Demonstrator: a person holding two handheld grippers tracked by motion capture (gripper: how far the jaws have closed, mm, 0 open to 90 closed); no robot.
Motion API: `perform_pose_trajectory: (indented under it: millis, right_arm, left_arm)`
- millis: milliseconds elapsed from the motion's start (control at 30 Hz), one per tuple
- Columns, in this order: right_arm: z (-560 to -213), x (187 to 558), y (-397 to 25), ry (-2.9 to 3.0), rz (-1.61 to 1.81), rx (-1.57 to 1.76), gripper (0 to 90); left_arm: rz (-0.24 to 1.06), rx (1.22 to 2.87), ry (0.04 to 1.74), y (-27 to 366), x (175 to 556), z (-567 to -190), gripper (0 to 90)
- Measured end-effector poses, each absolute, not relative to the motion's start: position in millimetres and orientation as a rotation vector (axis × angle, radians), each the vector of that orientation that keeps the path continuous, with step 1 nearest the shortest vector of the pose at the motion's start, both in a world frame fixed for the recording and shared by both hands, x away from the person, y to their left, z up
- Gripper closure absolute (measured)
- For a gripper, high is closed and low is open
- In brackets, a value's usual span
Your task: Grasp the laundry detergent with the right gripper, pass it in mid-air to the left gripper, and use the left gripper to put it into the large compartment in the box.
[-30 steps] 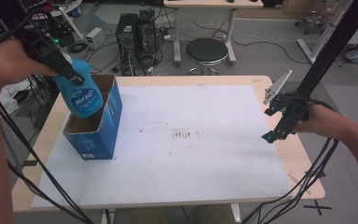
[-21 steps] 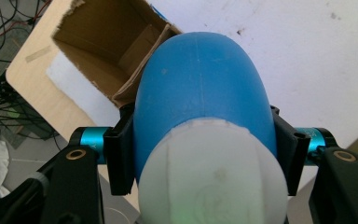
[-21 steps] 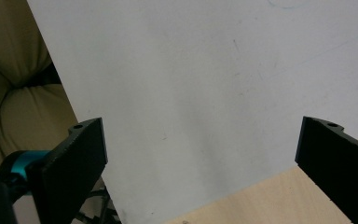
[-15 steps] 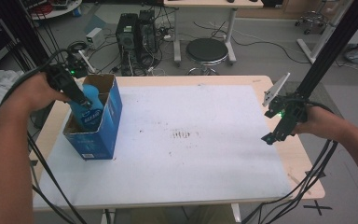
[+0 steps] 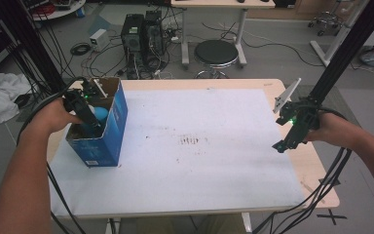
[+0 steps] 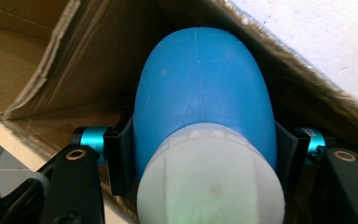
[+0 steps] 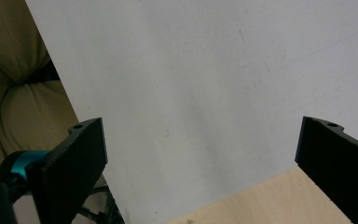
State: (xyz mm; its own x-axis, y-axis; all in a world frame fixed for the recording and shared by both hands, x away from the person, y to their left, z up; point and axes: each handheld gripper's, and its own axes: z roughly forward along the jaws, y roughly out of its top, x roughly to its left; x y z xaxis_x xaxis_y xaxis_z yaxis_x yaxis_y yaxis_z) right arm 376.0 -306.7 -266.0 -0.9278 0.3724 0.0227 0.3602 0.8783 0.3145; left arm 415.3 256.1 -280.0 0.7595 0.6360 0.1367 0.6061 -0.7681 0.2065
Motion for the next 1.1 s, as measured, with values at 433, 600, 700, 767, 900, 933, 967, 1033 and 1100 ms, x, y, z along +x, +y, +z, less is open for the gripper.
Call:
perform_pose_trajectory:
  millis: [433,600,700,767,900,933,967,1033,1100]
  right_arm:
    - [-265.9,376.6,-304.7,3.003,0.497,0.587,1.1]
    - [-266.2,376.3,-305.1,3.004,0.496,0.59,1.1]
    - [-265.5,375.4,-304.6,3.001,0.506,0.583,1.1]
    - [-265.2,375.1,-304.1,3.0,0.513,0.575,1.1]
    - [-264.9,374.5,-303.7,3.0,0.515,0.577,1.1]
    - [-264.6,374.0,-303.5,2.999,0.514,0.576,1.1]
    - [-264.2,373.9,-303.5,3.0,0.518,0.574,1.1]
    - [-263.3,372.9,-303.2,2.998,0.522,0.576,1.1]
    - [-262.8,372.3,-303.4,2.994,0.523,0.582,1.1]
  left_arm:
    - [0.292,2.709,1.06,265.7,417.9,-279.8,26.3]
    - [0.326,2.652,1.051,272.3,413.1,-263.1,26.2]
    - [0.342,2.648,1.049,275.0,409.4,-253.6,26.2]
    - [0.346,2.638,1.046,274.9,406.4,-247.7,26.1]
    - [0.37,2.627,1.035,273.8,402.2,-236.9,26.0]
    - [0.389,2.612,1.032,273.6,399.4,-228.5,25.9]
    - [0.387,2.605,1.033,273.3,398.1,-224.4,24.7]
    - [0.384,2.603,1.038,272.9,396.9,-220.1,19.4]
    - [0.383,2.586,1.016,271.6,393.6,-211.3,19.4]
